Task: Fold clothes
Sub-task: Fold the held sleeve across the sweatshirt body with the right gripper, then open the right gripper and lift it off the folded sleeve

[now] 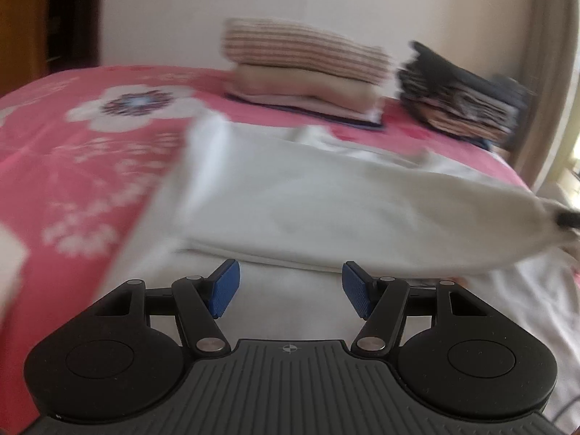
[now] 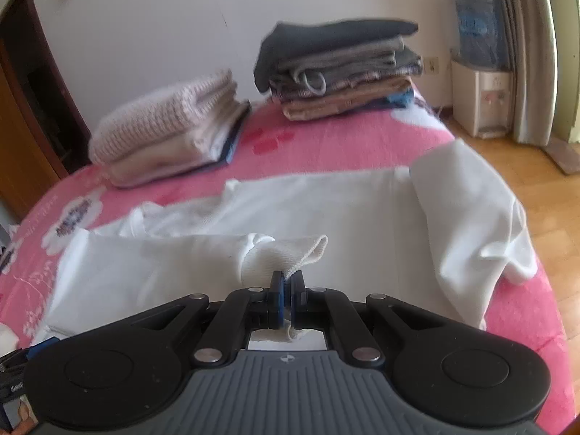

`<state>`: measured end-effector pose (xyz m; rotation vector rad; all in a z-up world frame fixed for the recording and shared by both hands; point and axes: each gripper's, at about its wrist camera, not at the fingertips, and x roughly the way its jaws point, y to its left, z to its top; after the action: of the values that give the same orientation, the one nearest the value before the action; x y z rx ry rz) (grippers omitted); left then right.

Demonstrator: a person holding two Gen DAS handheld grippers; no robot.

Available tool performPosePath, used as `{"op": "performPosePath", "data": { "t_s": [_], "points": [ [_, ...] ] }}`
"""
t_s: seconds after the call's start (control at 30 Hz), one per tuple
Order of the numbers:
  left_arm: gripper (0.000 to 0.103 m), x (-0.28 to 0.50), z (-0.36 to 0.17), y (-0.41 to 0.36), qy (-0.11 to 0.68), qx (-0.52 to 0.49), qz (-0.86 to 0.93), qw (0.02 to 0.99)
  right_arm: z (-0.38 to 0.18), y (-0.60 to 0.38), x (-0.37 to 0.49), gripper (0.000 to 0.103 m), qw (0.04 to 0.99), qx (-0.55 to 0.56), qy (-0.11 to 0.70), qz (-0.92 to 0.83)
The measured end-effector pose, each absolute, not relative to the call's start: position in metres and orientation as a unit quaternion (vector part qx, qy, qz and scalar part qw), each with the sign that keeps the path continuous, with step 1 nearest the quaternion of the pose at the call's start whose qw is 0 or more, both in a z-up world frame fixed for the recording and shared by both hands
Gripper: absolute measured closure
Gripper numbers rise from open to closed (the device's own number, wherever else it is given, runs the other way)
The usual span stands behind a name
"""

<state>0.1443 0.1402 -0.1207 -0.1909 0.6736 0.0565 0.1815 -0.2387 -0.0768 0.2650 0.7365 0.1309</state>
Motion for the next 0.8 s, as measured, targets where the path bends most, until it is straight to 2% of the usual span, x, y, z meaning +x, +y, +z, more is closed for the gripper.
{"op": "performPosePath", "data": {
  "t_s": [0.17, 0.3, 0.43, 0.57, 0.6, 0.63, 0.7, 0.8],
  "points": [
    [0.04, 0.141, -0.125, 0.172, 0.338, -0.137, 0.067, 0.929, -0.11, -0.245, 0.187, 0.101, 0.905, 0.11, 0.41, 0.04],
    [0.04, 0.138, -0.122, 0.173, 0.337, -0.136, 0.064, 0.93, -0.106, -0.244, 0.185, 0.1, 0.915, 0.11, 0.385, 0.037],
    [0.04, 0.136, -0.123, 0.17, 0.337, -0.132, 0.066, 0.93, -0.102, -0.232, 0.189, 0.1, 0.93, 0.052, 0.361, 0.035],
    [0.04, 0.136, -0.124, 0.169, 0.336, -0.129, 0.066, 0.931, -0.124, -0.226, 0.199, 0.099, 0.922, 0.0, 0.387, 0.034],
    [0.04, 0.135, -0.124, 0.169, 0.336, -0.126, 0.065, 0.931, -0.124, -0.226, 0.198, 0.095, 0.923, -0.004, 0.384, 0.033],
    [0.04, 0.135, -0.124, 0.17, 0.336, -0.125, 0.063, 0.931, -0.123, -0.226, 0.197, 0.083, 0.923, -0.009, 0.383, 0.028],
    [0.04, 0.133, -0.124, 0.17, 0.336, -0.122, 0.059, 0.932, -0.114, -0.226, 0.193, 0.066, 0.924, -0.019, 0.381, 0.001],
    [0.04, 0.132, -0.123, 0.17, 0.334, -0.122, 0.057, 0.933, -0.097, -0.231, 0.182, 0.067, 0.933, -0.005, 0.359, -0.026]
  ]
}}
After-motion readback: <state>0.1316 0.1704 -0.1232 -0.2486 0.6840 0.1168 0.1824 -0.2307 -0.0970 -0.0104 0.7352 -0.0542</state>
